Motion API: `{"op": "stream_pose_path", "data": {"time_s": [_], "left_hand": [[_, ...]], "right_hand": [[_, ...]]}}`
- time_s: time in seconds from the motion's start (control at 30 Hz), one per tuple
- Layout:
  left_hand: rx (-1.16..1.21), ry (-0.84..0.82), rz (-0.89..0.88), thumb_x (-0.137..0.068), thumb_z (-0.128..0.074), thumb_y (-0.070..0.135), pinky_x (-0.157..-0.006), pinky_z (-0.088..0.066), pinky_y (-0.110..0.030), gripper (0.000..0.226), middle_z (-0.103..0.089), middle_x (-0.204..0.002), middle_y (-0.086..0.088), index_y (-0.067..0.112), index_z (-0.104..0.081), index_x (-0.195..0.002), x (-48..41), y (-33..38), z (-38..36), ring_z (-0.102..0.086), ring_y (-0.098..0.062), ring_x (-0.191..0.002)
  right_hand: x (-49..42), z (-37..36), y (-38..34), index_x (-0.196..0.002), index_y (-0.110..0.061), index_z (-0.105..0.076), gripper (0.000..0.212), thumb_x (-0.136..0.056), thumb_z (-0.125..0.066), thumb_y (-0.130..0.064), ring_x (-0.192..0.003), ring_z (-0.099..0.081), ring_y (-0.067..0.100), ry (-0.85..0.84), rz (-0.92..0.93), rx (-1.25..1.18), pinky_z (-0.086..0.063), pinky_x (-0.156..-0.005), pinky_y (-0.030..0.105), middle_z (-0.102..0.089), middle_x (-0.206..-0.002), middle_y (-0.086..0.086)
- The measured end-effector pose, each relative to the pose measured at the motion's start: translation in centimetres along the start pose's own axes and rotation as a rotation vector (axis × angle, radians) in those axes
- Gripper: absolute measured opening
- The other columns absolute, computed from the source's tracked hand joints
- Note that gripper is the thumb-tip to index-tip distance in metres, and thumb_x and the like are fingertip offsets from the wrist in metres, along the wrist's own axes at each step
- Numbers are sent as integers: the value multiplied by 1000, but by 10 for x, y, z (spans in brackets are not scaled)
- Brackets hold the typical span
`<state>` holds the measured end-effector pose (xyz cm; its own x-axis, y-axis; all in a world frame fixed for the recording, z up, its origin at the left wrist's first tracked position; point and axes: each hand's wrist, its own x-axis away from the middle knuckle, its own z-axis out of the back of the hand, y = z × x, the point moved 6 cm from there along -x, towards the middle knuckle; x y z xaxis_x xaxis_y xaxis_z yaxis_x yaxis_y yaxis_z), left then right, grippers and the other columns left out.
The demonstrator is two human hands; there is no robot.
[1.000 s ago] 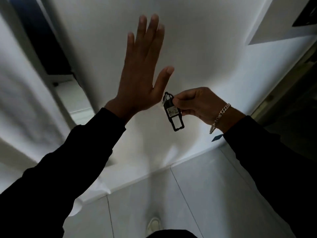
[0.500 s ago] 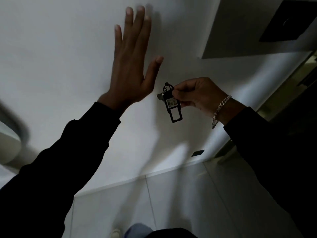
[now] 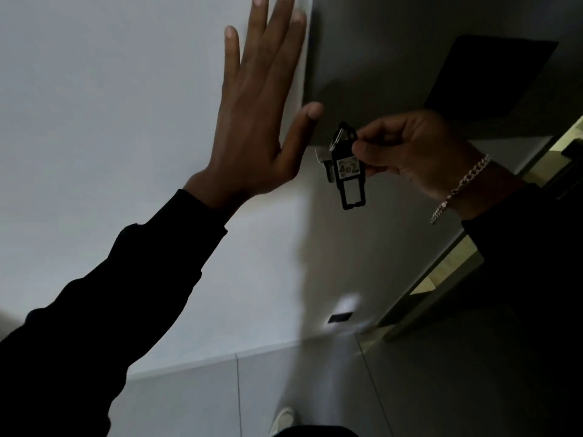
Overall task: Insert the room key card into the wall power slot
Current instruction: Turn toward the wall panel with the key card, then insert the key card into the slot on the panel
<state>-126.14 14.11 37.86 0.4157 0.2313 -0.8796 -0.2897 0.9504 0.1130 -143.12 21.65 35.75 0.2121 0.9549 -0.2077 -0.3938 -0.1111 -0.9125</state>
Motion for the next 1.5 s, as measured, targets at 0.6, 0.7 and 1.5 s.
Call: {"op": "stream_pose_path", "data": {"time_s": [0.6, 0.7, 1.5], "left_hand": [[-368, 75, 7, -100, -36, 36, -126, -9, -62, 65, -28, -160, -32, -6, -32, -150, -108, 79, -106, -20, -49, -151], [-492, 82, 7, -101, -33, 38, -125, -12, -62, 65, -30, -160, -29, -3, -32, -152, -119, 80, -114, -22, -47, -152], [-859, 171, -142, -101, -23, 51, -127, -13, -54, 71, -30, -164, -17, 7, -25, -157, -133, 77, -154, -21, -34, -155]], "right_hand": [[-39, 203, -48, -86, -18, -70, 11, -77, -76, -19, -57, -68, 10, 159, 450, 180, -59, -65, 30, -71, -75, -2], [-47, 216, -48, -93, -8, -69, 16, -79, -73, -16, -58, -68, 11, 193, 466, 178, -60, -66, 32, -69, -75, 2], [-43, 257, -7, -98, -10, -68, 19, -81, -68, -1, -58, -62, 4, 260, 490, 168, -55, -62, 19, -68, -82, 15]]}}
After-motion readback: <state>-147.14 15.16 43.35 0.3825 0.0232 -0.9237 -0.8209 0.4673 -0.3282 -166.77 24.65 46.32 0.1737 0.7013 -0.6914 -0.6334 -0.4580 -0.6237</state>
